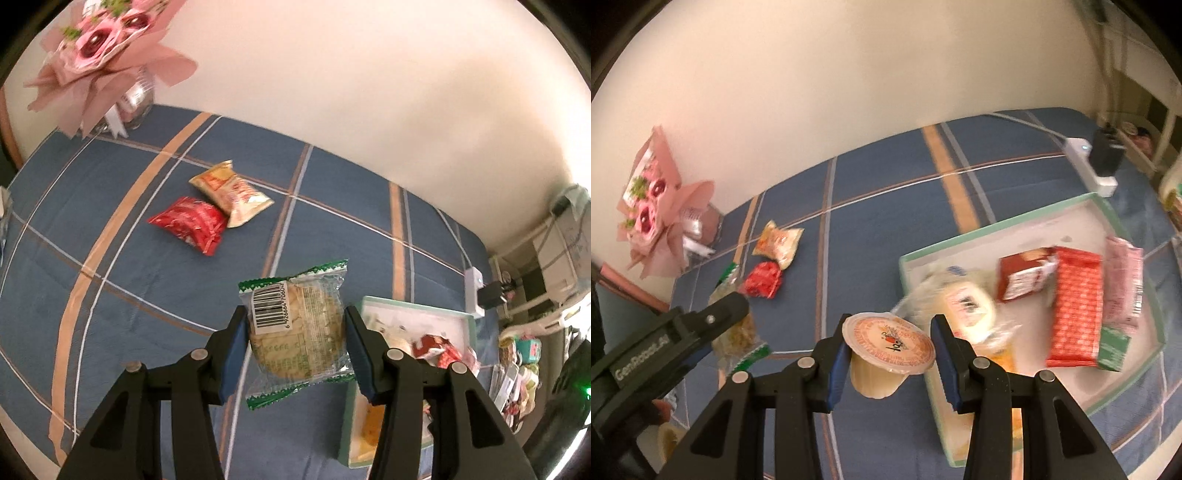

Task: Organize snacks
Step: 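Lift the cookie and jelly cup and carry them over the tray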

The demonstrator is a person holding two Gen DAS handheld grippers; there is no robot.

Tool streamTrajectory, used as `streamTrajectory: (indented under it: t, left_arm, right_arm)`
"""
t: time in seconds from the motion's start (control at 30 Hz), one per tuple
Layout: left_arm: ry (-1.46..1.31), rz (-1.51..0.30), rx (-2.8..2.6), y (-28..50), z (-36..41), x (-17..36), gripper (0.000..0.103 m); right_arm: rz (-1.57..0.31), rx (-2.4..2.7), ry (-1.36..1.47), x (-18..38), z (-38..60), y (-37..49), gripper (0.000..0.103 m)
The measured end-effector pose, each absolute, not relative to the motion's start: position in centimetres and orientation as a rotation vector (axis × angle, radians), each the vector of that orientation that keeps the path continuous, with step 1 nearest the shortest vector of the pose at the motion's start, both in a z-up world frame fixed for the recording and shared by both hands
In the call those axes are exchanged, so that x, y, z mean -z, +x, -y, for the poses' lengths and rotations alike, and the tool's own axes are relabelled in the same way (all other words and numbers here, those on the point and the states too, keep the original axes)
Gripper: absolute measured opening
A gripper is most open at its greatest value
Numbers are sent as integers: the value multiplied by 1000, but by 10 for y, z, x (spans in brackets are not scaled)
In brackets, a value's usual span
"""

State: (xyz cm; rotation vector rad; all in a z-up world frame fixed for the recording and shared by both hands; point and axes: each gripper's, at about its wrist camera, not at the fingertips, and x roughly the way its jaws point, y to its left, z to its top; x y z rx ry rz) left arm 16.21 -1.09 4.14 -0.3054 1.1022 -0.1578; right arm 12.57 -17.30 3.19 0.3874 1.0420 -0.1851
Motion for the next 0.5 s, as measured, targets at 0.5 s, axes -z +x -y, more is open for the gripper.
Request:
streamTrajectory:
  t: [0.5]
  left_arm:
    - [-129, -1124, 278, 139, 92, -39, 52]
  right_arm:
    - [-1013, 443, 522, -34, 287, 96, 45]
